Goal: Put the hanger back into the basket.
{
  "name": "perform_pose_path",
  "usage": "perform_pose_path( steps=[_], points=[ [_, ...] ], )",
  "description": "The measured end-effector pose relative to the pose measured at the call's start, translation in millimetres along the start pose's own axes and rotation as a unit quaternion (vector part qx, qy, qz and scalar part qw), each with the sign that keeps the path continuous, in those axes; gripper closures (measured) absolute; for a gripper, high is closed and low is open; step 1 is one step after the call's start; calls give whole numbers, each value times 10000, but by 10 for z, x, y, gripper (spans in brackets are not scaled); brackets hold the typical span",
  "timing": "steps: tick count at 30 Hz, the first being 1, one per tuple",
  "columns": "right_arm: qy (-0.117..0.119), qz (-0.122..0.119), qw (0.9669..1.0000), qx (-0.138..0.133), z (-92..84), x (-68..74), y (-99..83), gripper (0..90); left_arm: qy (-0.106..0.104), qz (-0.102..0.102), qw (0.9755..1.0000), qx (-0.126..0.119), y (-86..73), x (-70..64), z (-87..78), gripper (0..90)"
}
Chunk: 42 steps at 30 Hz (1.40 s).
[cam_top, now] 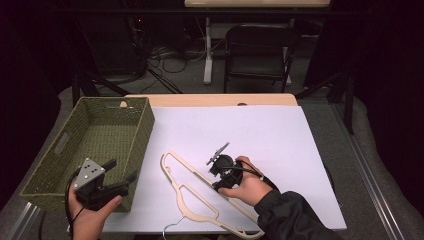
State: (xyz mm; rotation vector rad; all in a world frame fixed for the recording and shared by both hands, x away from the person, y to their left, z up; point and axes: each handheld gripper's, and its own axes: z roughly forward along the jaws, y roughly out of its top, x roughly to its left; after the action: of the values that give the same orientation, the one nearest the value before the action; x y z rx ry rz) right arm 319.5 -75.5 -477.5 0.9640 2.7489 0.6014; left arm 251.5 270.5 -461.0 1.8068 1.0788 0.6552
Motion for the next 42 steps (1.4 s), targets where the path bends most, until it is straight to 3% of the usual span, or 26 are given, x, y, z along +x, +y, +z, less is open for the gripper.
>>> perform_pose_path(
  steps=[11, 23, 30, 42],
  points=[
    [297, 55, 9992, -272, 85, 79, 129, 581, -27, 5, 10000, -26, 7, -3, -6, 223],
    [251, -182, 9986, 438, 271, 213, 226, 501, -53, 16, 10000, -26, 4, -12, -6, 223],
    [401, -72, 9949, 919, 379, 290, 270, 543, -47, 17, 10000, -33, 2, -10, -11, 223],
    [396, -121, 9909, 1279, 526, 354, 297, 629, -54, 12, 10000, -30, -4, -13, -5, 223]
  ],
)
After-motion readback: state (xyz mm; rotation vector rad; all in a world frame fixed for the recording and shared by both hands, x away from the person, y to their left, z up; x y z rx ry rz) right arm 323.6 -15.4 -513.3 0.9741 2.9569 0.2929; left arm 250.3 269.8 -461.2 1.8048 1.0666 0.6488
